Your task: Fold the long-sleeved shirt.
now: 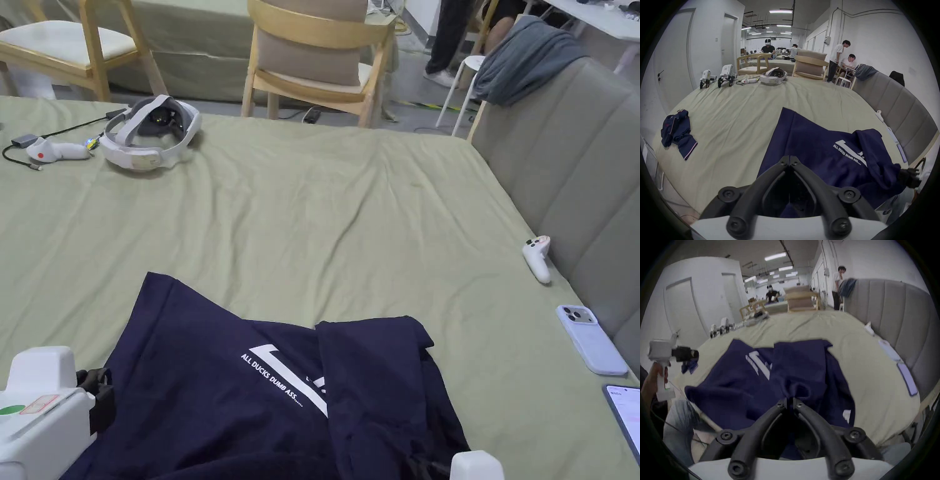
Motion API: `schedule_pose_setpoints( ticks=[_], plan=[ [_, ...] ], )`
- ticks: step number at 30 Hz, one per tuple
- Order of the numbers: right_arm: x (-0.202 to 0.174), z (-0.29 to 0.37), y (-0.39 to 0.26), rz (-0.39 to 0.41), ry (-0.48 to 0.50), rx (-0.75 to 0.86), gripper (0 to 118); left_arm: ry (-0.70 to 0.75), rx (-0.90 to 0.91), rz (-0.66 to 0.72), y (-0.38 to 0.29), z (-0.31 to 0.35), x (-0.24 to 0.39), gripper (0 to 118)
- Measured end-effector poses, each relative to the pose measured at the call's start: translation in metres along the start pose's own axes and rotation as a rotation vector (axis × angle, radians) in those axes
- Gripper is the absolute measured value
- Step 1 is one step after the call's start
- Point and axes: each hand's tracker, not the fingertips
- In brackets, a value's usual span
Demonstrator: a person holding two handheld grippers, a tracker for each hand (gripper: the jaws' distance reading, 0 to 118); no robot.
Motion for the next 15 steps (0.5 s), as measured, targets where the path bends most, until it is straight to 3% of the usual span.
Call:
schedule_pose_setpoints(
  ticks=[1, 3, 8, 11, 15],
  plan=[
    [0.0, -0.003, -0.003, 0.02, -0.017, -0.024, 45, 0.002, -0.008, 0.003, -0.002, -0.001, -0.001, 4],
    [0.001, -0.004, -0.002, 0.032, -0.028, -0.043, 118, 0.004, -0.022, 0.002, -0.006, -0.003, -0.003, 4],
    [0.012, 0.018, 0.053, -0.009, 0.001, 0.127, 118, 0.016, -0.038, 0.005, -0.005, -0.009, -0.007, 4],
    [0.031, -0.005, 0.102, -0.043, -0.033, 0.205, 118, 0.021, -0.042, 0.012, -0.001, -0.015, -0.009, 4],
    [0.071, -0.087, 0.16, -0.139, -0.045, 0.087, 118, 0.022, -0.05, 0.011, 0.004, -0.024, -0.005, 4]
  ],
)
